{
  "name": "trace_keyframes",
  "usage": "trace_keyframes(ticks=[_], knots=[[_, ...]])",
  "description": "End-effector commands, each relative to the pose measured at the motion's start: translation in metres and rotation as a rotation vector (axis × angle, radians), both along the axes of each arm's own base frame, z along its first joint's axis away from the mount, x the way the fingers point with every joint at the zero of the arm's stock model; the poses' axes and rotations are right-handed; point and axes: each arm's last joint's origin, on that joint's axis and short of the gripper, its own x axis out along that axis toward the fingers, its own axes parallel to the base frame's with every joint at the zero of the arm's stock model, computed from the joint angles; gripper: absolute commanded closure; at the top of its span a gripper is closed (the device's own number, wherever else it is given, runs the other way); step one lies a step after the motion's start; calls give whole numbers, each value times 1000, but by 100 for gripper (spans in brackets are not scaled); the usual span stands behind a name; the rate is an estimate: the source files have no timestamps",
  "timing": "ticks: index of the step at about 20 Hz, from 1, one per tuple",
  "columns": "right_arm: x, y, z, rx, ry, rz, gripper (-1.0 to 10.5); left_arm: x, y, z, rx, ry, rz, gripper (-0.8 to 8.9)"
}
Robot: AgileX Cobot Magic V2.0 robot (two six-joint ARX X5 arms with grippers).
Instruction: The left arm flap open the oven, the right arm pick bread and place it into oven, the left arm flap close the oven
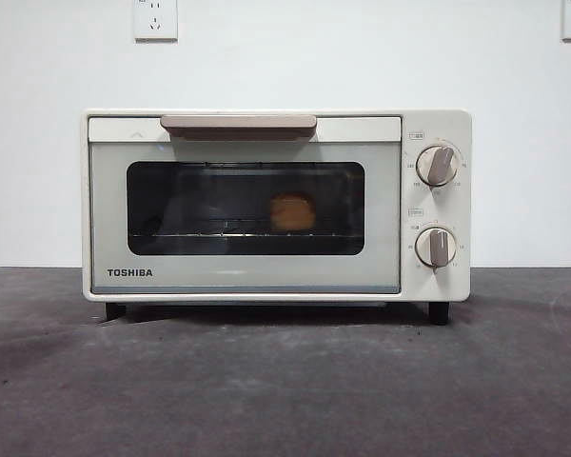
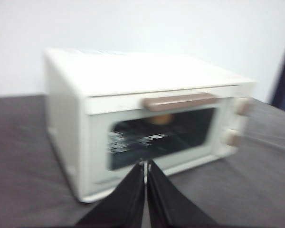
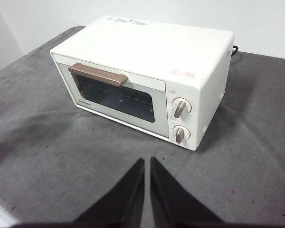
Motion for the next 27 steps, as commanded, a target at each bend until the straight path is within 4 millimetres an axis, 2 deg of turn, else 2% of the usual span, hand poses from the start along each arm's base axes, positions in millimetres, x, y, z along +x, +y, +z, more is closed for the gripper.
trace_keyframes(ticks=[1,5,15,21,27], knots=[[-1,-1,5,16,-20,11,928,7,3,-26,13,-31,131,798],[-1,-1,5,16,-20,10,928,10,7,-55,1,15,275,797],[-1,-1,5,16,-20,10,928,15,13,-89,61,134,488,797],[-1,-1,5,17,-21,10,929,15,15,-90,141,130,528,797],[-1,-1,5,17,-21,10,928,15,15,-90,143,128,528,797]])
